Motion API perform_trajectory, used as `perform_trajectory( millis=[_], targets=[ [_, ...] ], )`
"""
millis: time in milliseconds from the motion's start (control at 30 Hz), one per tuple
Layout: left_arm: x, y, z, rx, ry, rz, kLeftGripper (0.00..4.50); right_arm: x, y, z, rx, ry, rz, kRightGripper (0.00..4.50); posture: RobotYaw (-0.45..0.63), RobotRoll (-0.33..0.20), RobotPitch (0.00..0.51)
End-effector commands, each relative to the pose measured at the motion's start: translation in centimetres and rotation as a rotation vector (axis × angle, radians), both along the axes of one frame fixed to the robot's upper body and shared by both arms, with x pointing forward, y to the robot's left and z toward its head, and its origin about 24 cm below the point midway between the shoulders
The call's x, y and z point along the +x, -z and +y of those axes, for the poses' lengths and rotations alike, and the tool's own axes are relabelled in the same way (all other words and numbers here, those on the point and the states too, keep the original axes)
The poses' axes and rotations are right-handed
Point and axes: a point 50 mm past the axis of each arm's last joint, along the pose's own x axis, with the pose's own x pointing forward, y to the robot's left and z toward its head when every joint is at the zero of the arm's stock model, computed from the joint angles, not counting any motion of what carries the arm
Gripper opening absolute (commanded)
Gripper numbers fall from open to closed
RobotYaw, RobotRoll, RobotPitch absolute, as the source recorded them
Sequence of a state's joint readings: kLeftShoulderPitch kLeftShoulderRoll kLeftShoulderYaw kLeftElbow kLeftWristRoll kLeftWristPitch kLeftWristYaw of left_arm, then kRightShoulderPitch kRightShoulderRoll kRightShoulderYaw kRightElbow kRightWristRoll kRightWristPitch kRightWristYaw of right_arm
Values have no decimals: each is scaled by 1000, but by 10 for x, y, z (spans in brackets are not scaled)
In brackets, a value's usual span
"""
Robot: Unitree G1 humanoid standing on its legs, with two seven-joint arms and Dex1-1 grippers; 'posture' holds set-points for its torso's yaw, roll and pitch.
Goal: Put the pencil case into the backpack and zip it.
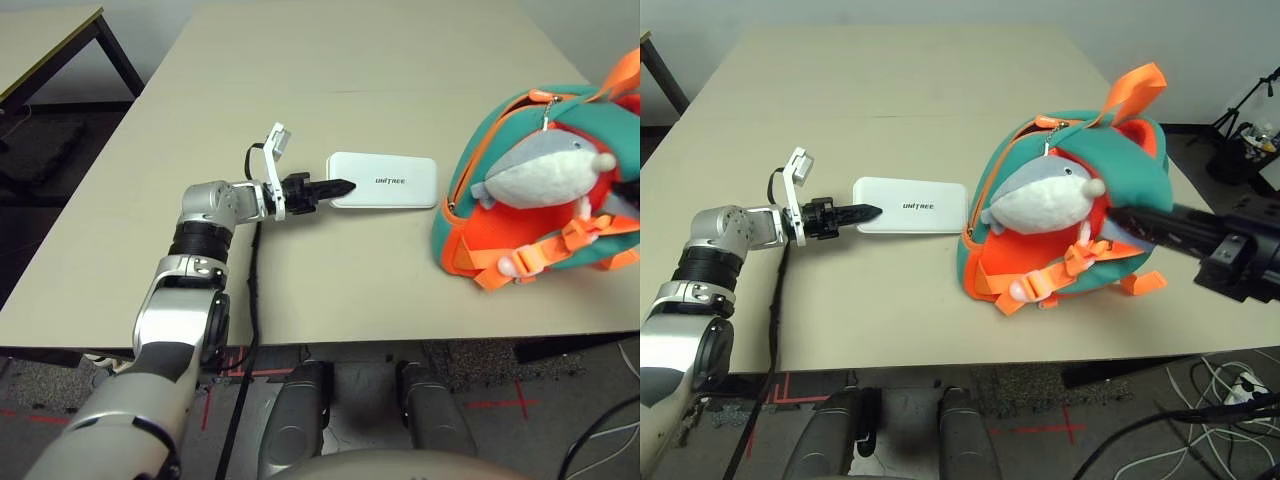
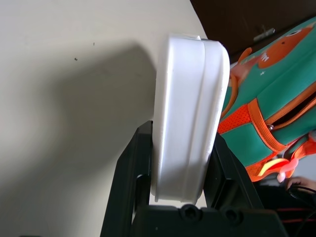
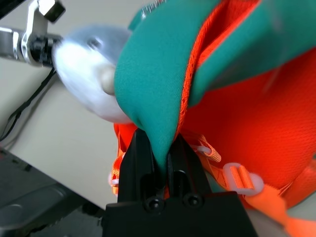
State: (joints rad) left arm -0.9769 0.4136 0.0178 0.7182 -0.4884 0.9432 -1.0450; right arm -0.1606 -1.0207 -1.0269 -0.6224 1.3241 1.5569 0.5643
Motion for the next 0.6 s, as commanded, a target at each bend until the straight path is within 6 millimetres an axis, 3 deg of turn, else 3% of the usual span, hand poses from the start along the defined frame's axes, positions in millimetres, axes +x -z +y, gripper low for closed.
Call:
perform_trajectory(
  millis=[33,200,300,600],
  targets=[
    [-4,-68,15,36,95,-194,1319,-2,15,3,-9,14,51,55,-109,0,201],
    [-18,-119,36,153,171,-380,1311,1,14,-2,-16,38,50,55,-82,0,208],
    [-28,-146,37,181,235,-473,1311,4,12,-4,-20,45,45,55,-72,0,209],
    [-50,-182,20,184,399,-615,1311,8,9,-7,-24,52,38,55,-67,0,214]
  ],
)
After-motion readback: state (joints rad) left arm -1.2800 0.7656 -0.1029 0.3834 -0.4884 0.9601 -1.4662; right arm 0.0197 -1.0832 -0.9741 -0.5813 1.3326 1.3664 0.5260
